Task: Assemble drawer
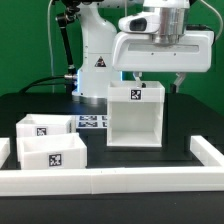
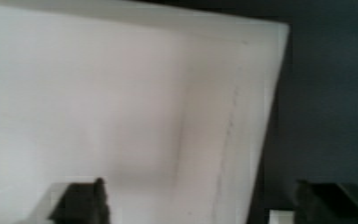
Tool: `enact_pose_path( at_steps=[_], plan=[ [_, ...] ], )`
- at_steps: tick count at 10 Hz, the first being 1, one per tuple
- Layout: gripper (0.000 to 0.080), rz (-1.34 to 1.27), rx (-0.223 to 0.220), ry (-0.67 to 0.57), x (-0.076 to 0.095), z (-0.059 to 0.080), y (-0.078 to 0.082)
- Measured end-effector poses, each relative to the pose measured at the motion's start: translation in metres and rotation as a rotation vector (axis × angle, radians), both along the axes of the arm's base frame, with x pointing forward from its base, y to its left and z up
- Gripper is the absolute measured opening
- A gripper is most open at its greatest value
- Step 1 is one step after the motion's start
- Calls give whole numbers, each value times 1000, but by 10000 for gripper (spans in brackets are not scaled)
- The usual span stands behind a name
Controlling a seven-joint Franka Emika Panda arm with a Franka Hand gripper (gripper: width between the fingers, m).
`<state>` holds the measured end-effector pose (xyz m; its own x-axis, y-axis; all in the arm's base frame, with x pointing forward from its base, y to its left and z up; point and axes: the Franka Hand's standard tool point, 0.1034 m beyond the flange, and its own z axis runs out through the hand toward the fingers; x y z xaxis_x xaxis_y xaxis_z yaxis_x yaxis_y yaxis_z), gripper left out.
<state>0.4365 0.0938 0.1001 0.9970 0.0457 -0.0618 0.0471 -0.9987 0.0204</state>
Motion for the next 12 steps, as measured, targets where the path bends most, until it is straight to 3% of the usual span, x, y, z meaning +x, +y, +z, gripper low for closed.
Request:
enact_pose_path(
  at_steps=[2,3,4,6,12],
  plan=[
    [238,0,0,0,0,0,0],
    [238,0,0,0,0,0,0],
    [72,0,0,1,0,0,0],
    [38,1,0,0,0,0,0],
    [38,2,1,0,1,0,0]
  ],
)
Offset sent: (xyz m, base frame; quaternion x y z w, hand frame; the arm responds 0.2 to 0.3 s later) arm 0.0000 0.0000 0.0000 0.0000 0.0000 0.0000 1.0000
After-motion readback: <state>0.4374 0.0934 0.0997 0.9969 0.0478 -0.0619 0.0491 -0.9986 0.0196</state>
